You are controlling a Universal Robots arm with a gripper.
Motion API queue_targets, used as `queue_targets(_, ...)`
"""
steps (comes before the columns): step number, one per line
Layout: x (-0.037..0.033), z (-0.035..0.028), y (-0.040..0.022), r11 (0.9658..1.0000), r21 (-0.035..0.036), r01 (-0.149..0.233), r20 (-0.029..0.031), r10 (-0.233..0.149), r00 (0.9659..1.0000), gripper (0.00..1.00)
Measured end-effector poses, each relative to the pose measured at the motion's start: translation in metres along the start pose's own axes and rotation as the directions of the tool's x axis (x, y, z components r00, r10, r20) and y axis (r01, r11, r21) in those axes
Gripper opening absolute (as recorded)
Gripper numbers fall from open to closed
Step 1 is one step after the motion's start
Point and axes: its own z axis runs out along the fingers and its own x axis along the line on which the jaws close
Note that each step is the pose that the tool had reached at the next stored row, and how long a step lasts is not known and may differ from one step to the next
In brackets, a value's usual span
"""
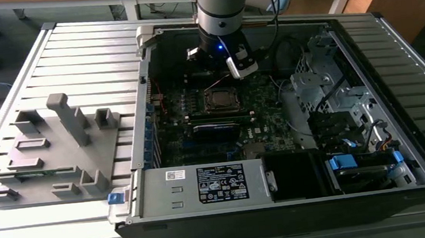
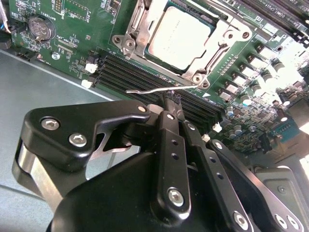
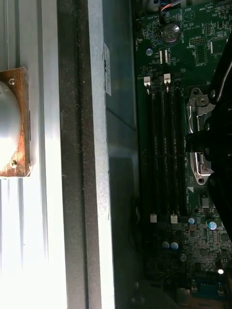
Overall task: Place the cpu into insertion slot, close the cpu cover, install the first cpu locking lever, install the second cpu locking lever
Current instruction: 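Install the first cpu locking lever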
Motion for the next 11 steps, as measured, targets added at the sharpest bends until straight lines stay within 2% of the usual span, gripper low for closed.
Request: queue_targets(11,-0.0002,-0.0028,0.0008,1.0000,0.0003,0.000,0.0011,0.000,1.0000,0.11)
